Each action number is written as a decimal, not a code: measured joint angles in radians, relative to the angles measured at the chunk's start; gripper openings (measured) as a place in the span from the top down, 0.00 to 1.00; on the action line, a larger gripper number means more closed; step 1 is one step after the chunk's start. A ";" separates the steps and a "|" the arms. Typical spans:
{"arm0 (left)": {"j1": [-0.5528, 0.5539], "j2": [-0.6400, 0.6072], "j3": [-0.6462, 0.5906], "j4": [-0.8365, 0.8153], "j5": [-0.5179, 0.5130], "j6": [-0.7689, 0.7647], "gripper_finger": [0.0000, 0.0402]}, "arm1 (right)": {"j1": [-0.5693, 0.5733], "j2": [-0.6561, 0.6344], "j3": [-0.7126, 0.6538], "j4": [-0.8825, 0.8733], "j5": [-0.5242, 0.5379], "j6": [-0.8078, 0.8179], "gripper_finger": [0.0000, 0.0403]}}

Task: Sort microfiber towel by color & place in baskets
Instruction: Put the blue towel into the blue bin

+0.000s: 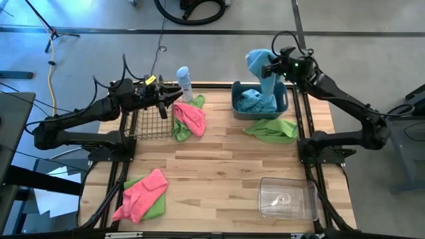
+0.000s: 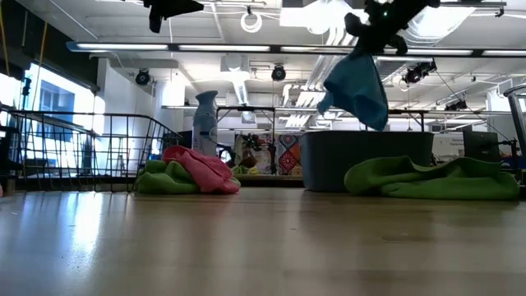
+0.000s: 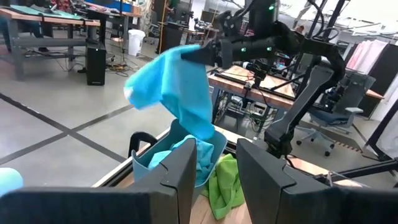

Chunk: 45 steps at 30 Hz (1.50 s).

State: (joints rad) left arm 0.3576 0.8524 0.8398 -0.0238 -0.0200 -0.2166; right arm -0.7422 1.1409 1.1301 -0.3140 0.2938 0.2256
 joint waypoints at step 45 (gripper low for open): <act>0.000 0.000 0.000 -0.043 -0.003 0.044 0.74 | -0.035 0.541 0.198 -0.641 -0.447 0.252 1.00</act>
State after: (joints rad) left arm 0.3576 0.8524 0.8398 -0.0672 -0.0231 -0.1725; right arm -0.7776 1.6822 1.3277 -0.9549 -0.1535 0.4780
